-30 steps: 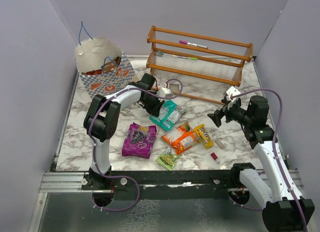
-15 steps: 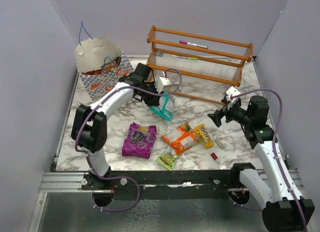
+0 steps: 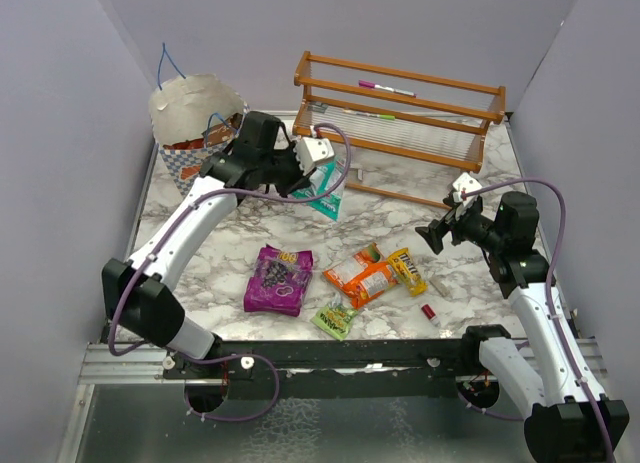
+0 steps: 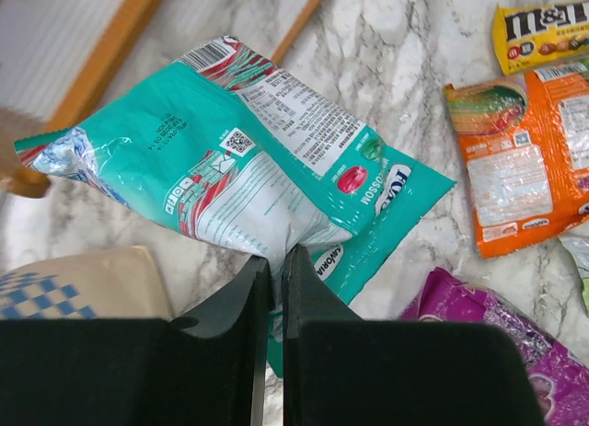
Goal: Place the snacks into the paper bag
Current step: Pick up the snack from the center of the board.
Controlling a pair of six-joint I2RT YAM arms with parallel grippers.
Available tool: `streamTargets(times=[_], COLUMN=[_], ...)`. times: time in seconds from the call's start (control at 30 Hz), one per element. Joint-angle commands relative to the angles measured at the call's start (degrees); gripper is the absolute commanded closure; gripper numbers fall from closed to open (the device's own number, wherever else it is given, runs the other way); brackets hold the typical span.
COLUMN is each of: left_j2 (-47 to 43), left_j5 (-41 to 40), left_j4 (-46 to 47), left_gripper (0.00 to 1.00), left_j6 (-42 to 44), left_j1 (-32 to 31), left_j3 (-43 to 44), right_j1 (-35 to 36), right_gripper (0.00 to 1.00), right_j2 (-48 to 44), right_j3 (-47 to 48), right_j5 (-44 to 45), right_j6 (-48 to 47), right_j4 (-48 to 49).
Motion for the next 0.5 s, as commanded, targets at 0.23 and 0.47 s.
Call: streamTargets(times=[0.23,0.47], left_j2=[-6.5,-5.4], left_j5=[-13.1,-21.9], left_j4=[5.3,6.5], left_gripper=[1.00,1.00], left_j6=[-0.1,-0.9], left_j1=[-0.2,-0.1], left_j3=[12.6,21.0], right_j1=[-0.3,-0.3], right_gripper=[0.01,0.01], right_j2=[-1.3,-1.7], right_j3=[-0.7,-0.7], right_j5=[-0.2,-0.5], right_j6=[-0.8,-0.8], right_j4=[1.0,1.0])
